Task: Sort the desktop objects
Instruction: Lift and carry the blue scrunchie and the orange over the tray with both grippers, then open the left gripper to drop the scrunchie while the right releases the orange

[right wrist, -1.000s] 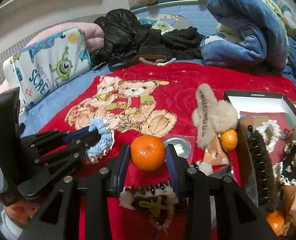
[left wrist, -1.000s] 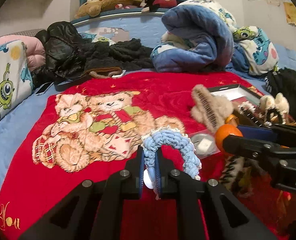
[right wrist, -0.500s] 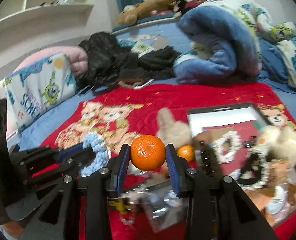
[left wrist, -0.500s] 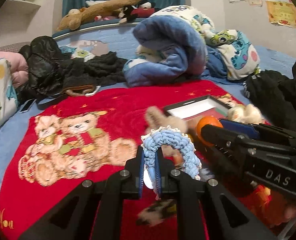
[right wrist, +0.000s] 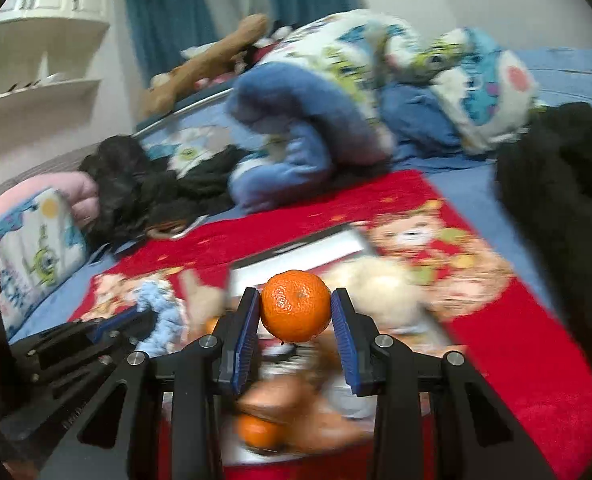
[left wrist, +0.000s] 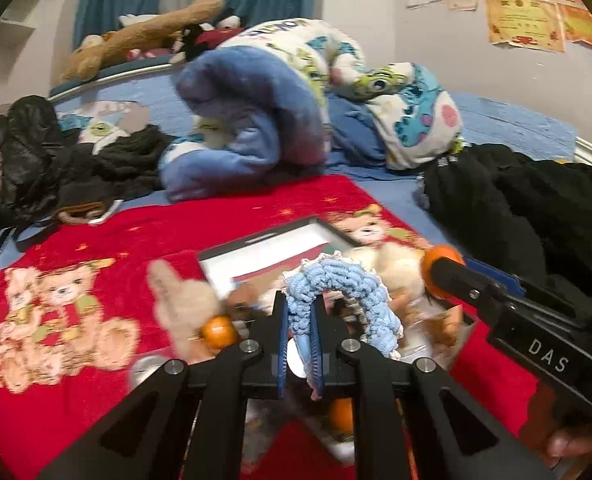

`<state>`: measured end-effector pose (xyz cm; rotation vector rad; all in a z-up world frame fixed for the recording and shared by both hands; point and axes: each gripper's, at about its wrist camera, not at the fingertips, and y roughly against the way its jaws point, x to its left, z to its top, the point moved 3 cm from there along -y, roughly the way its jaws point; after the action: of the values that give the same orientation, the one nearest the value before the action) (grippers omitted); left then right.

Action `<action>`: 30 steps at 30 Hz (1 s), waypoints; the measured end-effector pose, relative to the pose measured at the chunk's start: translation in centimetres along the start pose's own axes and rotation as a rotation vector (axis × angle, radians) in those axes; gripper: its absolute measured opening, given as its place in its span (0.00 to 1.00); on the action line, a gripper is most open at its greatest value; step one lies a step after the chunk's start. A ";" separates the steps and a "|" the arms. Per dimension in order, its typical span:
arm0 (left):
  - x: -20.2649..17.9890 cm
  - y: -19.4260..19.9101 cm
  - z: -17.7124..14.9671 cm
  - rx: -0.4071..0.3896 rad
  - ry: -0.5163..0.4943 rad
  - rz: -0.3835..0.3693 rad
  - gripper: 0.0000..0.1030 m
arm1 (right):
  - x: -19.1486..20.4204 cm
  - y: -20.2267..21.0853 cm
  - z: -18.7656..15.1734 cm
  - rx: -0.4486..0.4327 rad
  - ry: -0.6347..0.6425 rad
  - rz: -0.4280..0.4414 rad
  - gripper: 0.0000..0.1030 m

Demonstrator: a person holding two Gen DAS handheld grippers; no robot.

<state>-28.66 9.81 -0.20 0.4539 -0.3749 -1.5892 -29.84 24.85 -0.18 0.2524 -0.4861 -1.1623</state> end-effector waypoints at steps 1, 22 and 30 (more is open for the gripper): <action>-0.8 -0.3 0.3 -0.001 0.003 -0.010 0.10 | -1.0 0.5 0.0 -0.006 -0.006 -0.031 0.34; -0.4 -7.5 -2.6 0.062 -0.045 0.046 0.10 | -3.3 -3.3 -2.9 0.085 -0.023 -0.100 0.34; -0.8 -9.1 -4.1 0.080 -0.107 0.083 0.10 | -3.0 -5.4 -4.3 0.101 -0.016 -0.146 0.34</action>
<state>-34.40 11.37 -8.22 0.4099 -0.5342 -1.5252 -33.02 25.30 -6.98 0.3708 -0.5482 -1.2845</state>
